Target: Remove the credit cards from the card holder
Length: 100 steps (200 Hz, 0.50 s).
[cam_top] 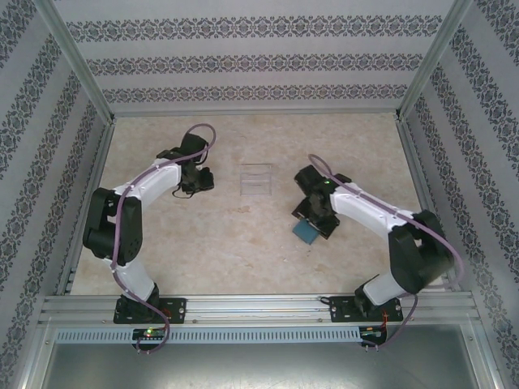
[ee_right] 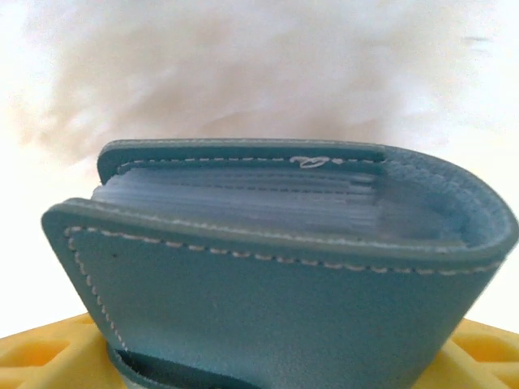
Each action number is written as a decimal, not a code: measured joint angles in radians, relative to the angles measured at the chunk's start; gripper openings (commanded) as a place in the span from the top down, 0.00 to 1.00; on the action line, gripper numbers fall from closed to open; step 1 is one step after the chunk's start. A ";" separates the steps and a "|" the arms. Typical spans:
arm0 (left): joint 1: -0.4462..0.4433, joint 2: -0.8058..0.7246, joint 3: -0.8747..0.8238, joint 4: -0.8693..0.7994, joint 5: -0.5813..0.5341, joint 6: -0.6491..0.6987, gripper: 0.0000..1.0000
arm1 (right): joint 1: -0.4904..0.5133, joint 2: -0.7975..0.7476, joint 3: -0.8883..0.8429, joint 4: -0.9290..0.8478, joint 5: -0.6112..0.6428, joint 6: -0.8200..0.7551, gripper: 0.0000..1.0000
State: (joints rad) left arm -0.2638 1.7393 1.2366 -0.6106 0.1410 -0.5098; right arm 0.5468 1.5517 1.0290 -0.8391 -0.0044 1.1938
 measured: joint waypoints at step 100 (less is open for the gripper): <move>0.014 -0.144 -0.143 0.006 0.020 0.002 0.74 | 0.250 0.351 0.356 -0.029 -0.064 -0.394 0.28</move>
State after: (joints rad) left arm -0.2493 1.5951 1.0939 -0.6048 0.1612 -0.5076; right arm 0.7967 1.9022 1.3849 -0.8677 -0.0689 0.7994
